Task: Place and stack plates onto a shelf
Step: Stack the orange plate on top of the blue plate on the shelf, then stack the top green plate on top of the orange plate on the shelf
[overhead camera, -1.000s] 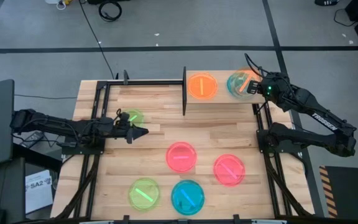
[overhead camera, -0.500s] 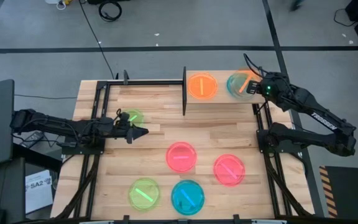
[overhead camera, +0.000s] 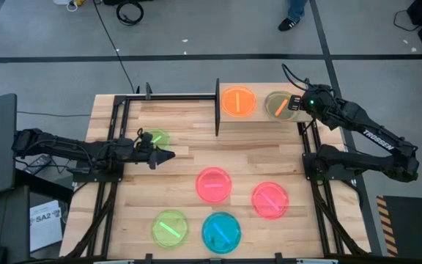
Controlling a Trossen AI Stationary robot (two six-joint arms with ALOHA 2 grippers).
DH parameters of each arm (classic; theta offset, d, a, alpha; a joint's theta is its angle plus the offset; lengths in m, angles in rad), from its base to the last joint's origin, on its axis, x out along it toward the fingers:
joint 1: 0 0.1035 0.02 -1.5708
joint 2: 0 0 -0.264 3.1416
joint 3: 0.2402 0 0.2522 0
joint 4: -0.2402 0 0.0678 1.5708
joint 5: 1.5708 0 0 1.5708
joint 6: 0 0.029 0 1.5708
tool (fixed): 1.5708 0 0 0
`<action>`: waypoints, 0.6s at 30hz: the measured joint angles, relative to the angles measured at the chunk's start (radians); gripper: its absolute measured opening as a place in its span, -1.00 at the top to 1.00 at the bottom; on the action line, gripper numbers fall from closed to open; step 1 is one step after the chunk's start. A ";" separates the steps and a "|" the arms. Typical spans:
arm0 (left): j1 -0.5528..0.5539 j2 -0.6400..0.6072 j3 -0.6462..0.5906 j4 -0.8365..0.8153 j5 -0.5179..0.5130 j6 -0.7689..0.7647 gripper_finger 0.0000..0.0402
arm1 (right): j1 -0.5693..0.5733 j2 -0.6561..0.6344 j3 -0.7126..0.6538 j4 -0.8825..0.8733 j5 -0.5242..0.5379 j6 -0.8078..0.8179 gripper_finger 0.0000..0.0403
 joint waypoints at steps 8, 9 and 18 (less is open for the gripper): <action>0.000 0.000 0.000 0.000 0.000 0.000 0.43 | -0.022 0.000 0.000 0.000 0.000 0.000 0.57; 0.000 0.000 0.000 0.000 0.000 0.000 0.43 | -0.023 0.000 0.000 0.000 0.000 0.000 0.55; 0.000 0.000 0.000 0.000 0.000 0.000 0.43 | -0.024 0.000 0.000 0.000 -0.030 -0.003 0.44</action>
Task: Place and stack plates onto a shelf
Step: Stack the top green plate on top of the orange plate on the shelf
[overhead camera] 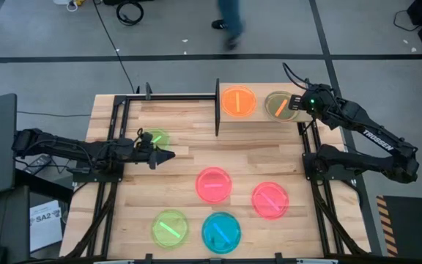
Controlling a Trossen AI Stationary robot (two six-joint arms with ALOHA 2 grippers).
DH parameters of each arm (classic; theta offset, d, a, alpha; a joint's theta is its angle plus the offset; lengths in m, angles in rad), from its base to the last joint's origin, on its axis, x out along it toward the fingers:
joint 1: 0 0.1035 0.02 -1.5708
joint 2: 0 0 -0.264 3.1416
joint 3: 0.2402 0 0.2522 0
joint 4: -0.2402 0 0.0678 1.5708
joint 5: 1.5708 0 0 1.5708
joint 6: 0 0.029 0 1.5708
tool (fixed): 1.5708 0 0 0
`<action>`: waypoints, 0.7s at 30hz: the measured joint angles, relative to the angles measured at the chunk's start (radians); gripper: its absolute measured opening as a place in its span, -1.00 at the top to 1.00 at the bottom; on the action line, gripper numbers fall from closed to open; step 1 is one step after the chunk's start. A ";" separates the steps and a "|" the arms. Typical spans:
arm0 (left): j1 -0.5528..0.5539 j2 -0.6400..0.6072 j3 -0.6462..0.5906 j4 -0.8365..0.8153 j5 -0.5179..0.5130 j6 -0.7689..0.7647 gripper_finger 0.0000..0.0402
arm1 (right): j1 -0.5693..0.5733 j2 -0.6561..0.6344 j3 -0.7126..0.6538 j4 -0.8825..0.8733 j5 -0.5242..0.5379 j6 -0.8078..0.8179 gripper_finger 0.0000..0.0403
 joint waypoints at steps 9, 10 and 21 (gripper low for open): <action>0.000 0.000 0.000 0.000 0.000 -0.002 0.43 | 0.000 0.000 0.000 0.000 -0.052 -0.037 0.37; 0.000 0.000 0.000 0.000 0.000 -0.002 0.43 | 0.000 0.000 0.000 0.000 -0.080 -0.056 0.37; 0.000 0.000 0.000 0.000 0.000 0.001 0.43 | 0.022 0.000 0.000 0.000 -0.373 -0.118 0.38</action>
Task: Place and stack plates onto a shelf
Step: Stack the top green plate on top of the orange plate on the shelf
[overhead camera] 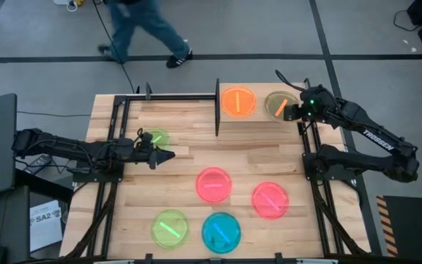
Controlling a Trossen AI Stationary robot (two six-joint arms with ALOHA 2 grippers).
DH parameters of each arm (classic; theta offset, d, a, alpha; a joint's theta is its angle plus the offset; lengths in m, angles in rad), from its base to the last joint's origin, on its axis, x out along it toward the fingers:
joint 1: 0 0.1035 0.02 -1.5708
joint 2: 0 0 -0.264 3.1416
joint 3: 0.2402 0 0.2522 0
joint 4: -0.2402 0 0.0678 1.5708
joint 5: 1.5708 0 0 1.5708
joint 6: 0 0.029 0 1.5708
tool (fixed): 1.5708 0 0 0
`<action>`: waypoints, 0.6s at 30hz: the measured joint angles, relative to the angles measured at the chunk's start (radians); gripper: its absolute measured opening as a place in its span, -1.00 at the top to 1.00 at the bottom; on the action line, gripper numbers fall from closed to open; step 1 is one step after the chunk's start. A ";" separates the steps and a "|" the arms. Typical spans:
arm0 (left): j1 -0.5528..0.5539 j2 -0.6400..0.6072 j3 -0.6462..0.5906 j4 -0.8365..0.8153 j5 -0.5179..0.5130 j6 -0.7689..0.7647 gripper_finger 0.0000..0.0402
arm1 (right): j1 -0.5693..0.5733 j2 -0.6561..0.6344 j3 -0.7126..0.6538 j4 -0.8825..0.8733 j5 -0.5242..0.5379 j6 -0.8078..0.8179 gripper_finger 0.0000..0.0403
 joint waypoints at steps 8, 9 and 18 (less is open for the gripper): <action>0.000 0.000 0.000 0.000 0.000 0.024 0.43 | 0.108 0.000 0.000 0.040 -0.014 0.047 0.38; 0.000 0.000 0.000 0.000 0.000 0.024 0.43 | 0.127 0.000 0.000 0.054 -0.015 0.050 0.38; 0.000 0.000 0.000 0.001 0.000 0.055 0.43 | 0.310 0.030 0.000 0.279 -0.015 0.050 0.38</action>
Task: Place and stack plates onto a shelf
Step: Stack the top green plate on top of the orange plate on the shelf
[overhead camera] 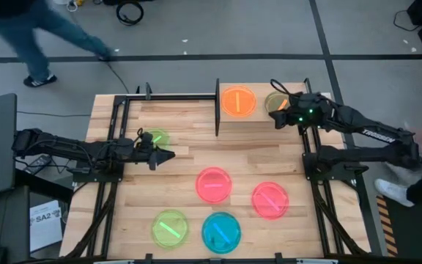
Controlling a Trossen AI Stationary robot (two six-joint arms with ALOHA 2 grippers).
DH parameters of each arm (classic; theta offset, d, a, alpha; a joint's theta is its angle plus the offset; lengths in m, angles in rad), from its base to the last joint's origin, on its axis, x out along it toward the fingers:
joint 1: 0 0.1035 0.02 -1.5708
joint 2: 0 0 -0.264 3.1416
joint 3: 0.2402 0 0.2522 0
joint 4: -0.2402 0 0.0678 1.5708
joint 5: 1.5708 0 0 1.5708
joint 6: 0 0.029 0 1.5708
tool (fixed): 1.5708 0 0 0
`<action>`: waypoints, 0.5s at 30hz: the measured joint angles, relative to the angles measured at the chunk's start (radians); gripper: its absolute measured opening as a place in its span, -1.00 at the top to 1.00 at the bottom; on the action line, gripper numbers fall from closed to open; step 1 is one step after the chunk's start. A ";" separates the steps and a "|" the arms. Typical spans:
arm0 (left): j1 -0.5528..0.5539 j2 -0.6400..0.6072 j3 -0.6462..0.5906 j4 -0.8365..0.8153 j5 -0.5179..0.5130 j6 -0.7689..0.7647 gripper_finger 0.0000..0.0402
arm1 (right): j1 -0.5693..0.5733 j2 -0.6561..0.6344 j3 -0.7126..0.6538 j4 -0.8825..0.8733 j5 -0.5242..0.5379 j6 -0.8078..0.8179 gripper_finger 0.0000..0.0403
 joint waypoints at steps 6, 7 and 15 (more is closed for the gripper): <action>0.000 0.000 0.000 0.001 0.000 0.090 0.43 | 0.109 0.074 0.000 0.145 0.000 -0.018 0.37; 0.000 0.000 0.000 0.000 0.001 0.113 0.43 | 0.124 0.089 0.000 0.165 0.000 -0.021 0.38; 0.000 0.000 0.000 -0.051 0.000 0.307 0.43 | 0.237 0.197 0.000 0.274 -0.001 -0.024 0.37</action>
